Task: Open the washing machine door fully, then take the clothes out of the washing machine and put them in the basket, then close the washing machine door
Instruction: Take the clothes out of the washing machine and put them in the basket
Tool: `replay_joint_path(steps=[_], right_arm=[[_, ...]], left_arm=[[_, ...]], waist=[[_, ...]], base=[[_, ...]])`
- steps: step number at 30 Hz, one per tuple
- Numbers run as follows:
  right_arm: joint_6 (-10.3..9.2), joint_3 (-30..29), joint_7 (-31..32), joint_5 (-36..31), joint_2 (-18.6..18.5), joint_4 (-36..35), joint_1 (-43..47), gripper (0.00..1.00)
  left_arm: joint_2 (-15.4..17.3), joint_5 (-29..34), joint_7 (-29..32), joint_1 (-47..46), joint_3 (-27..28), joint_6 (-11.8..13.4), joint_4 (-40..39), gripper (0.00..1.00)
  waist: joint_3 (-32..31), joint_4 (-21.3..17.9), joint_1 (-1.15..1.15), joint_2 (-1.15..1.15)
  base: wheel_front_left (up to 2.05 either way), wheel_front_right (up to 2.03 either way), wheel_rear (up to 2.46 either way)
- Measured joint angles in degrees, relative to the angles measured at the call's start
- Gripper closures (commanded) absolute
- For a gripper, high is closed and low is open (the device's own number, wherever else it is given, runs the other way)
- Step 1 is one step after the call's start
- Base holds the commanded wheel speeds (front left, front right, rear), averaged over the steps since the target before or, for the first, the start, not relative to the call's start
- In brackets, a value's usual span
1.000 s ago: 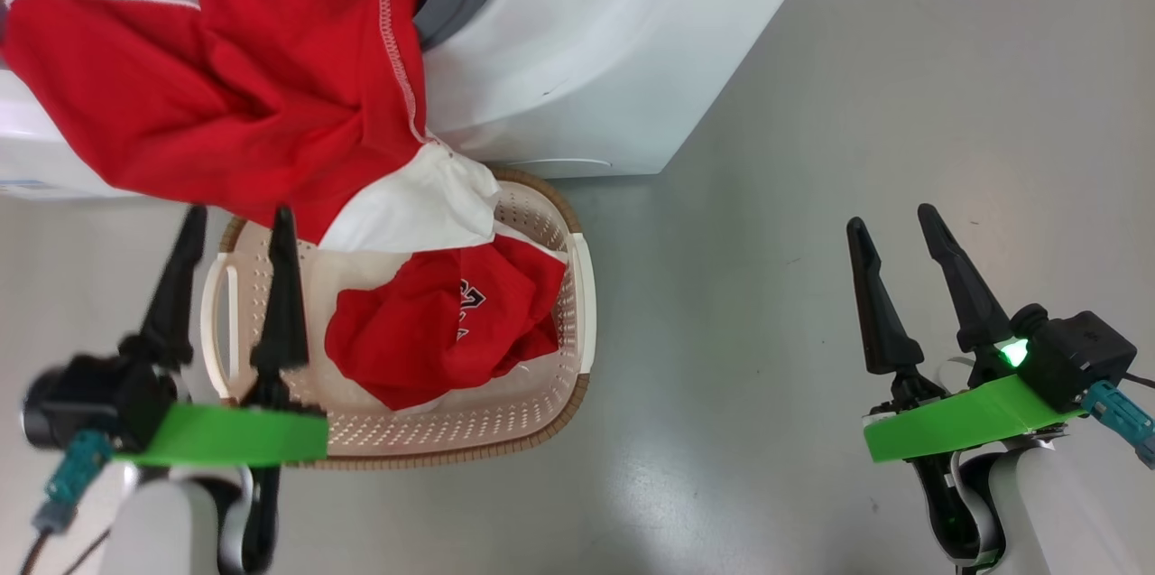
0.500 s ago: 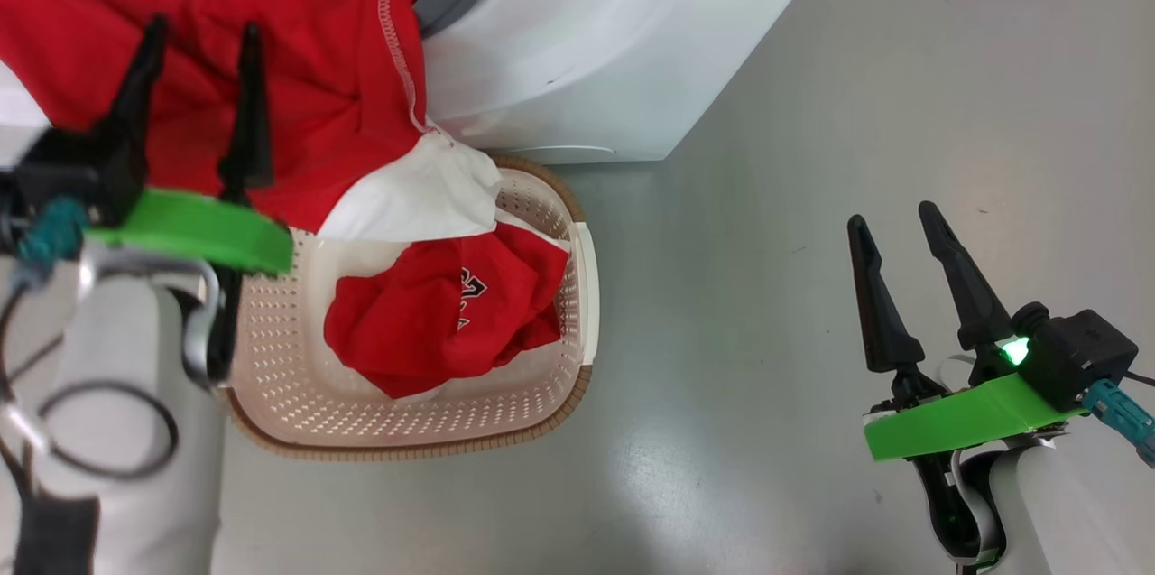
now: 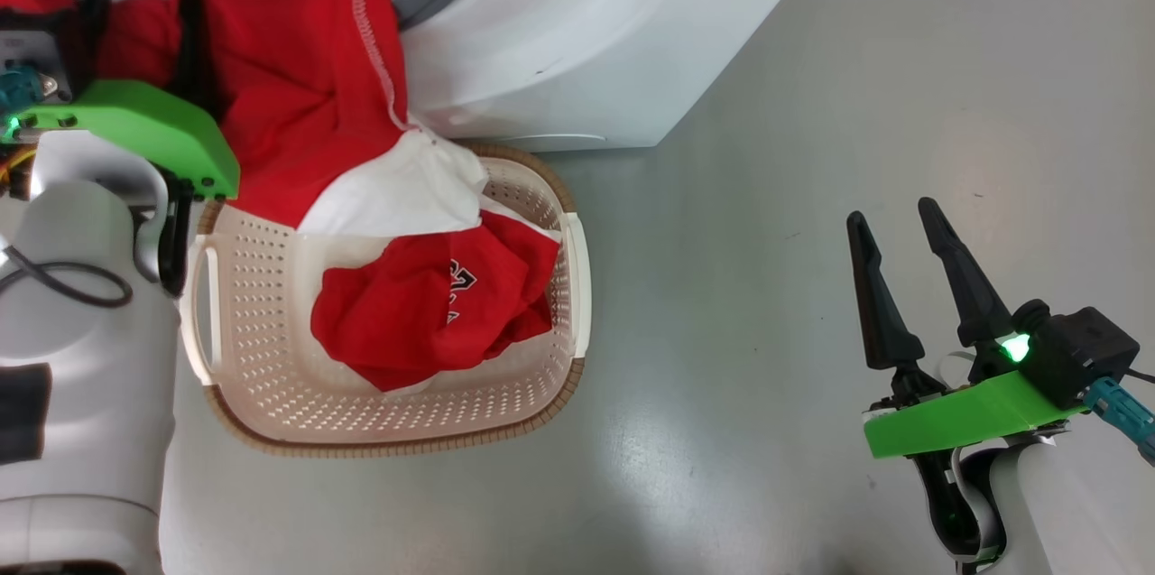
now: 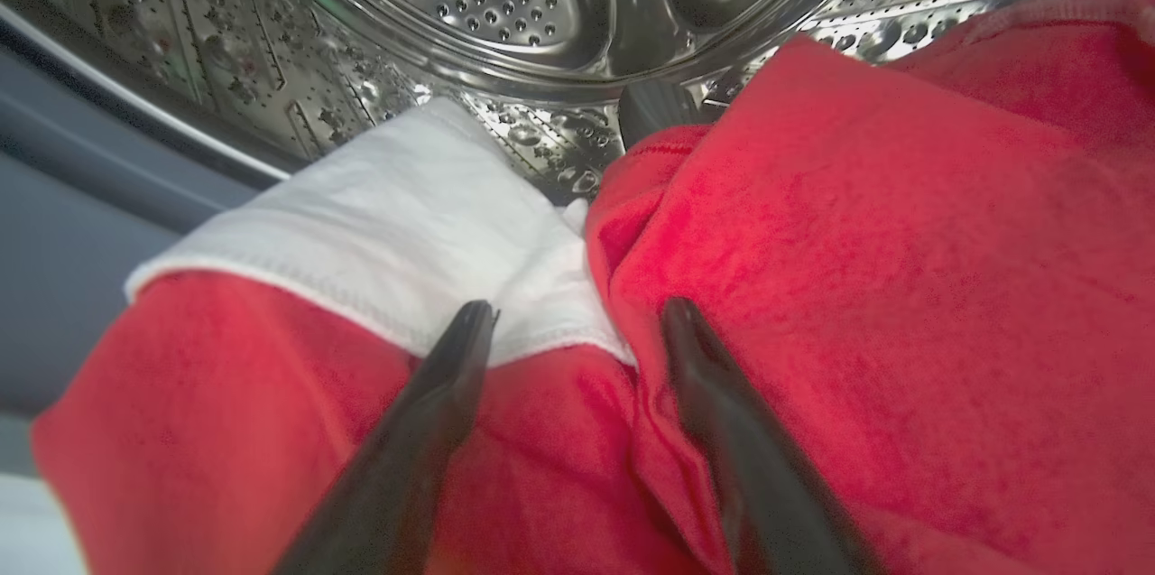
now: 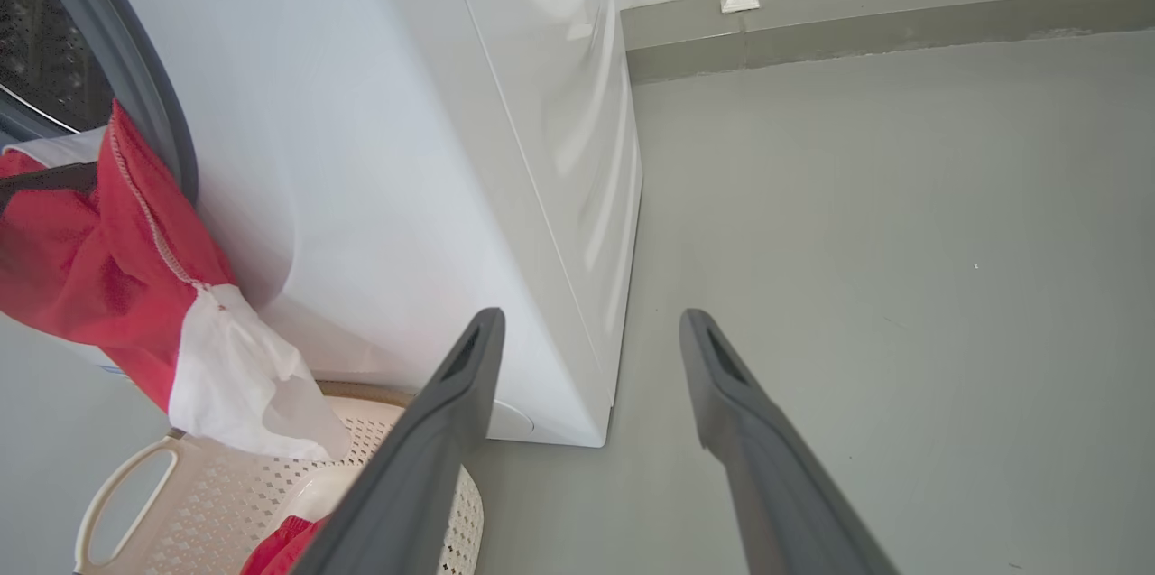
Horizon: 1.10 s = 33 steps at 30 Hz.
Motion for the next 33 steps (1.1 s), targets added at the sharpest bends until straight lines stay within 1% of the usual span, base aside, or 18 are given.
replay_joint_path(steps=[5,10,11,12,13,14,15,16,19,20,28,30,31,32,33], right_arm=[[0.0,0.0,0.0,0.1,0.0,-0.1,-0.1,0.0],[0.0,0.0,0.0,0.1,0.0,-0.2,-0.2,0.0],[0.0,0.0,0.0,0.1,0.0,-0.2,-0.4,0.0],[0.0,0.0,0.0,0.1,0.0,-0.2,-0.8,0.0],[0.0,0.0,0.0,0.1,0.0,-0.3,-1.2,0.0],[0.0,0.0,0.0,0.1,0.0,-0.4,-1.3,0.0],[0.0,0.0,0.0,0.1,0.0,-0.4,-1.3,0.0],[0.0,0.0,0.0,0.1,0.0,-0.4,-1.3,0.0],[0.0,0.0,0.0,0.1,0.0,-0.4,-1.3,0.0],[0.0,0.0,0.0,0.1,0.0,-0.4,-1.3,0.0],[0.0,-0.1,0.0,0.1,0.0,-0.4,-1.3,0.0],[0.0,-0.1,0.0,0.1,0.0,-0.4,-1.3,0.0],[0.0,-0.1,0.0,0.2,0.0,-0.4,-1.3,0.0],[0.0,-0.1,0.0,0.4,0.0,-0.4,-1.3,0.0],[0.0,-0.1,0.0,0.4,0.0,-0.4,-1.3,0.0]], left_arm=[[0.1,0.0,0.4,-2.5,-0.6,0.1,5.8,0.0],[0.1,0.0,0.4,-4.9,-1.3,-0.1,9.3,0.0],[0.1,-0.1,0.4,-5.3,-1.3,-0.2,9.9,0.13],[0.1,-0.2,0.3,-5.7,-1.5,-0.2,10.4,0.4],[0.1,-0.2,0.3,-5.9,-1.5,-0.2,10.9,0.55],[0.2,-0.2,0.1,-6.1,-1.6,-0.2,11.3,0.63],[0.2,-0.2,-0.1,-6.4,-1.7,-0.4,11.7,0.73],[0.3,-0.2,-0.1,-6.6,-1.8,-0.6,12.0,0.81],[0.3,-0.2,-0.2,-6.9,-2.3,-0.7,12.7,0.98],[0.3,-0.3,-0.4,-7.1,-2.4,-0.7,12.9,1.0],[0.4,-1.5,-0.9,-7.3,-2.7,-1.1,12.2,1.0],[0.3,-1.8,-0.9,-7.0,-2.5,-1.1,11.0,1.0],[0.2,-2.2,-0.9,-6.4,-2.2,-1.2,9.2,1.0],[0.0,-2.8,-0.9,-4.4,-1.6,-1.2,4.7,1.0],[0.0,-2.8,-0.9,-4.4,-1.6,-1.2,4.7,1.0]], waist=[[0.4,-0.1,0.0,0.0],[0.7,0.0,0.0,0.0],[0.7,0.0,0.0,0.0],[0.7,-0.1,0.0,0.0],[0.7,-0.1,0.0,0.0],[0.7,-0.1,0.0,0.0],[0.7,-0.2,0.0,0.0],[0.7,-0.2,0.0,0.0],[0.7,-0.4,0.0,0.0],[0.8,-0.4,0.0,0.0],[0.6,-0.4,0.0,0.0],[0.5,-0.4,0.0,0.0],[0.4,-0.3,0.0,0.0],[0.2,-0.2,0.0,0.0],[0.2,-0.2,0.0,0.0]], base=[[0.0,0.0,0.0],[0.0,0.0,0.0],[0.0,0.0,0.0],[0.0,0.0,0.0],[0.0,0.0,0.0],[0.0,0.0,0.0],[0.0,0.0,0.0],[0.0,0.0,0.0],[0.0,0.0,0.0],[0.0,0.0,0.0],[0.0,0.0,0.0],[0.0,0.0,0.0],[0.0,0.0,0.0],[0.0,0.0,0.0],[0.0,0.0,0.0]])
